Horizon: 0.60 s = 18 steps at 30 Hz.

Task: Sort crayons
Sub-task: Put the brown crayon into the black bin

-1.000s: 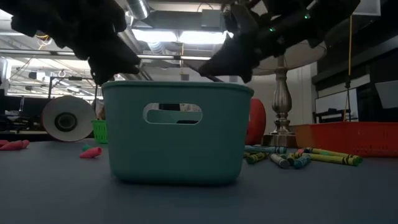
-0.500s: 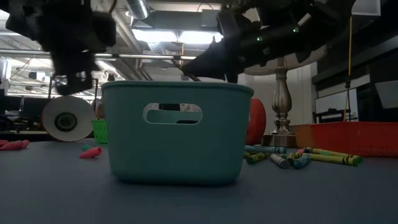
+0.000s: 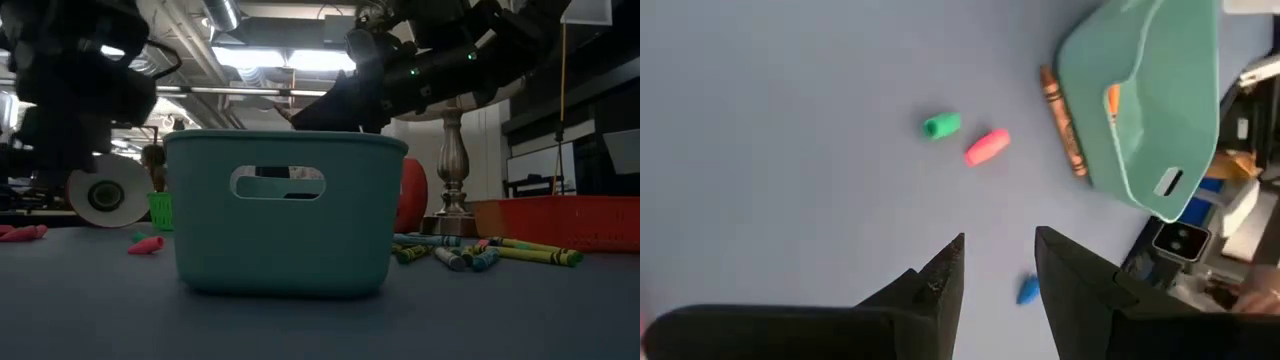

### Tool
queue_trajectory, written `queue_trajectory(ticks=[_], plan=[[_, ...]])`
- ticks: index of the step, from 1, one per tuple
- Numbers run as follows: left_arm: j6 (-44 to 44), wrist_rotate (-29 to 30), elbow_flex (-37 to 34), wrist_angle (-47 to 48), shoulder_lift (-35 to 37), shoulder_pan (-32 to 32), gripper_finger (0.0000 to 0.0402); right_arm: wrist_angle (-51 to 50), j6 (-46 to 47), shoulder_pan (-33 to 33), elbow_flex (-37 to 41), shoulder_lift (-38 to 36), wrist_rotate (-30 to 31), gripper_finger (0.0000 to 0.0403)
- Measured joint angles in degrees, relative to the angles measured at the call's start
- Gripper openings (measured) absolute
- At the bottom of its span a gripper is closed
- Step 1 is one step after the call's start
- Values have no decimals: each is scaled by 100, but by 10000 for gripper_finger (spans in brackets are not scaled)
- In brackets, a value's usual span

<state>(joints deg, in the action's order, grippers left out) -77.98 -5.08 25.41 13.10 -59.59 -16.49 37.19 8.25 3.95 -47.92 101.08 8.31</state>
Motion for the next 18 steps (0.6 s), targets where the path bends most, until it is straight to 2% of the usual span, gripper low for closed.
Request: queue_trajectory(ticks=[4,9,14,18], plan=[[-687,4,0,526,574,-22,110,0,-2,0,0,0,7,21],[-2033,-187,0,1328,1117,-207,110,-20,-4,0,0,0,187,21],[-3300,-805,0,2005,1255,-459,110,-22,-14,0,0,0,420,21],[-3590,-886,0,2334,1228,-593,110,-22,-15,0,0,0,421,21]])
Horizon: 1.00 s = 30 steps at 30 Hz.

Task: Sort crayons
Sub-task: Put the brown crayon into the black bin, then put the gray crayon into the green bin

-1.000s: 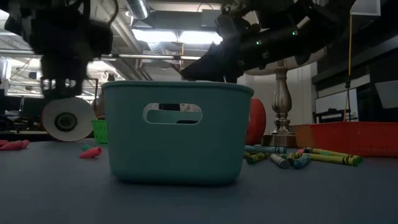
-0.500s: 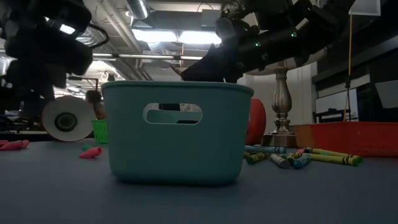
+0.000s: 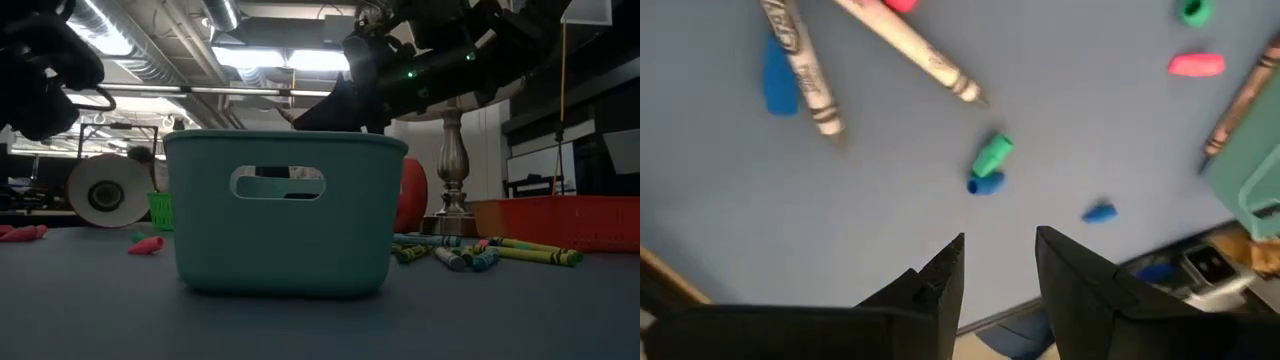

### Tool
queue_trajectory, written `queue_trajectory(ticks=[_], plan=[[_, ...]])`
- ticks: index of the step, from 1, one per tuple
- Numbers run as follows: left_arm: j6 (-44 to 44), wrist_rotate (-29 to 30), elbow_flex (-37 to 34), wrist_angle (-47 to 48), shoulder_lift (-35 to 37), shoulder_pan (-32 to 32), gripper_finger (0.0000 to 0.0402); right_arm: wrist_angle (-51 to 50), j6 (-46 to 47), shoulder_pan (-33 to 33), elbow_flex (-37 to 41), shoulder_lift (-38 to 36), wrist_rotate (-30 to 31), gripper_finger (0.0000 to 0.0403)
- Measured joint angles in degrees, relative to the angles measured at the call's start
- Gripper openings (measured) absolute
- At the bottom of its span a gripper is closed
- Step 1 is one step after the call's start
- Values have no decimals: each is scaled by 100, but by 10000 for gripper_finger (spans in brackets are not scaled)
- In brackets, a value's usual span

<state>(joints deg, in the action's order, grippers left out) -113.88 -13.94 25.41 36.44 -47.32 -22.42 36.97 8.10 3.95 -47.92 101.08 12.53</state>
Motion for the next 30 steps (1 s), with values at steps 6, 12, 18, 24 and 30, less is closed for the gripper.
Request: queue_trajectory(ticks=[6,12,18,24,30], plan=[[-54,335,0,151,-6,-8,110,-97,2,0,-2,0,1,21],[-574,697,2,212,-118,-6,110,-116,2,0,-2,0,-4,46],[-759,585,2,383,-400,-6,110,-109,4,0,-2,0,55,106],[-766,599,2,368,-794,-4,110,-109,7,0,-2,0,55,126],[-768,726,2,313,-1143,1,110,-109,7,0,-2,0,55,127]])
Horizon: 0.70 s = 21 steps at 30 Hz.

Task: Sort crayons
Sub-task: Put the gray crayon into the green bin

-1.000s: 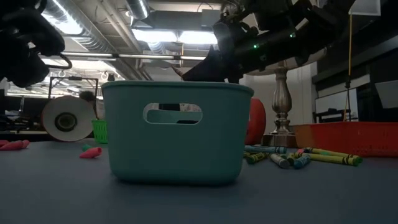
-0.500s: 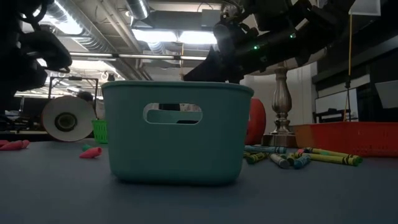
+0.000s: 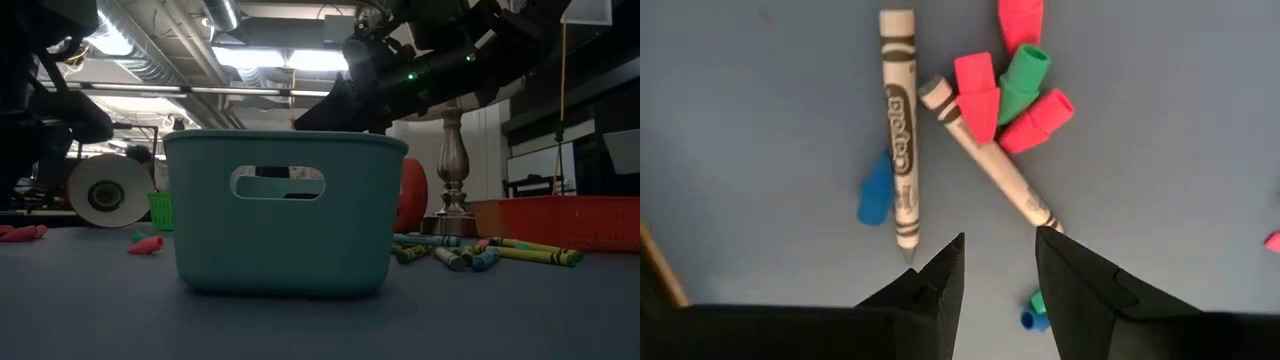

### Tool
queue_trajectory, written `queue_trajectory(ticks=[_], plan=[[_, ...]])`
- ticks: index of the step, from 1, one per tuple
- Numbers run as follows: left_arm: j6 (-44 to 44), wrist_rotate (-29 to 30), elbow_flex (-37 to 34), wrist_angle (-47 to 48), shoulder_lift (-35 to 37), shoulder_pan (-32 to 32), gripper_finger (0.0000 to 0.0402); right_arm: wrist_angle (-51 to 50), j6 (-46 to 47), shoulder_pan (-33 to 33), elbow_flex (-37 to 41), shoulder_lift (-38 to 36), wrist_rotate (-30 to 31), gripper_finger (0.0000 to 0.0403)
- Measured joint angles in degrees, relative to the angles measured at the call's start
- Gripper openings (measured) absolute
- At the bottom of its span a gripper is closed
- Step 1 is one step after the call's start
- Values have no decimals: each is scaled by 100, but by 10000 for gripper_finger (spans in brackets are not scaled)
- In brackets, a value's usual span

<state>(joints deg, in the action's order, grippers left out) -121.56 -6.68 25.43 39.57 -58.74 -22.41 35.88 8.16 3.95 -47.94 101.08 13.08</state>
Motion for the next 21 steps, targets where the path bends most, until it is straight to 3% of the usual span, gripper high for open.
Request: queue_trajectory(ticks=[21], plan=[[-135,365,0,-113,-451,0,110,0,0,0,0,-7,0,127]])
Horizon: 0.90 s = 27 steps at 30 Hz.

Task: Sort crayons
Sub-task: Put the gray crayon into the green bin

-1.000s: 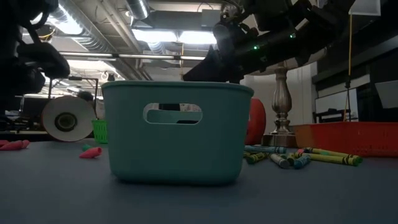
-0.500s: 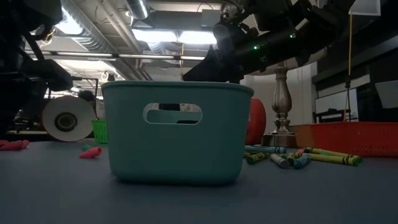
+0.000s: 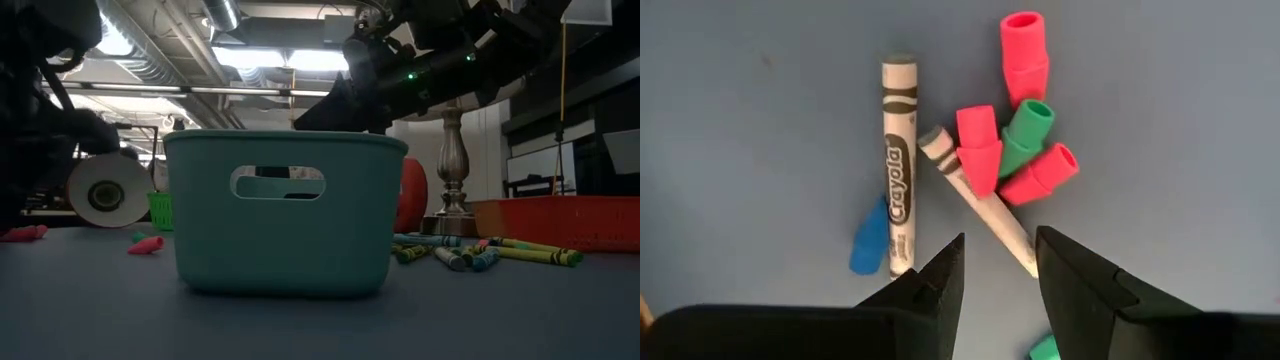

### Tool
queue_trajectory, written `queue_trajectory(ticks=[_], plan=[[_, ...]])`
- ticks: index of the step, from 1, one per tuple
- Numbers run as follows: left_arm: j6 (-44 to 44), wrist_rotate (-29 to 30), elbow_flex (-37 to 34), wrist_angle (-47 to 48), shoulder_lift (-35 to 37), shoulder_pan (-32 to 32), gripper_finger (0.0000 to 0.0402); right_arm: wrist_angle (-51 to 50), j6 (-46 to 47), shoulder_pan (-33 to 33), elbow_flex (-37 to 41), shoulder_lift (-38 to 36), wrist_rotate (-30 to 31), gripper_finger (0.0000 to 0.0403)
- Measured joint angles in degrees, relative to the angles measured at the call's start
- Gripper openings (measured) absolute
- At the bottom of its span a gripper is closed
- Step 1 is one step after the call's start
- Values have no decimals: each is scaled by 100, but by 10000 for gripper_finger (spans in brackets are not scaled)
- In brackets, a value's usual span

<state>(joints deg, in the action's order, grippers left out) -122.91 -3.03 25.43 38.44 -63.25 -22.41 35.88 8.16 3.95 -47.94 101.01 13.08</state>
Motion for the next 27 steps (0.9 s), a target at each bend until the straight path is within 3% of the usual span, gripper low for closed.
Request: queue_trajectory(ticks=[12,21,27], plan=[[48,-175,20,-184,-416,0,108,0,0,1,0,0,-2,127],[48,-148,13,-187,-421,0,59,0,1,4,0,0,-24,127],[268,18,9,-217,-423,-4,35,-8,9,4,0,-79,-569,127]])
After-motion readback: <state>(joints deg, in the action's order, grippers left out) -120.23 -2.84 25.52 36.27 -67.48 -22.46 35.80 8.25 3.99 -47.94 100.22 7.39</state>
